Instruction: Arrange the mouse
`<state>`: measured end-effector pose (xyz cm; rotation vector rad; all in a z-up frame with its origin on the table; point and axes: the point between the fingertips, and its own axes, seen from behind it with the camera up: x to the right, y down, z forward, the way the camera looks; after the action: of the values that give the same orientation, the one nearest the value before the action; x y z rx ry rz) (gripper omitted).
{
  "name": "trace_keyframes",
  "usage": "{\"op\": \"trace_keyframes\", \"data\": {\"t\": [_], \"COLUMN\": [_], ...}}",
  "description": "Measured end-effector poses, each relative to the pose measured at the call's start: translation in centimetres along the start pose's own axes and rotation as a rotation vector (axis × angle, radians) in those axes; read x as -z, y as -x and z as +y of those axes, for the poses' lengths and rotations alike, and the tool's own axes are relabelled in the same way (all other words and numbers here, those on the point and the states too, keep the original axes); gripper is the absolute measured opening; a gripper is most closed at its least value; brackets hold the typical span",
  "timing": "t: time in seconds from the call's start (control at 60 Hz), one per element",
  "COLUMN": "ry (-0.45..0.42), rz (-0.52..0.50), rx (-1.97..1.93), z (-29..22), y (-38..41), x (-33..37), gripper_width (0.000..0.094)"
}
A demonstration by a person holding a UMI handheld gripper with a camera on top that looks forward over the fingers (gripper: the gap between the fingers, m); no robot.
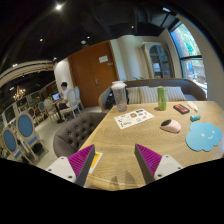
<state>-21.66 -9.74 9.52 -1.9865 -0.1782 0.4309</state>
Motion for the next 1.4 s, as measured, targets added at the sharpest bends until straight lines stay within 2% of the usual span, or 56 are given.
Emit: {"op": "trace_keyframes", "data": {"t": [0.183, 0.283, 0.633, 0.7, 0.883, 1.15, 1.4], "ry": [0.013, 0.028, 0.105, 0.114, 0.213, 0.215, 0.209], "rz": [0.018, 0.055, 0.343, 0.349, 0.339, 0.282, 0.313], "rx": [0.030, 0.047, 0.109, 0.136, 0.197, 0.056, 0.038], "z": [0.5, 0.9, 0.1, -0.3, 0.8, -0.7, -2.8], "y": [-0.8, -4.3, -24.1, -26.1, -29.1, -29.9, -31.6], "x": [-0.5, -0.5, -3.8, -5.3, -8.4, -12.2, -16.0], "gripper_width": [0.0833, 0.0824, 0.0824, 0.0818, 0.0810, 0.0813, 0.0753]}}
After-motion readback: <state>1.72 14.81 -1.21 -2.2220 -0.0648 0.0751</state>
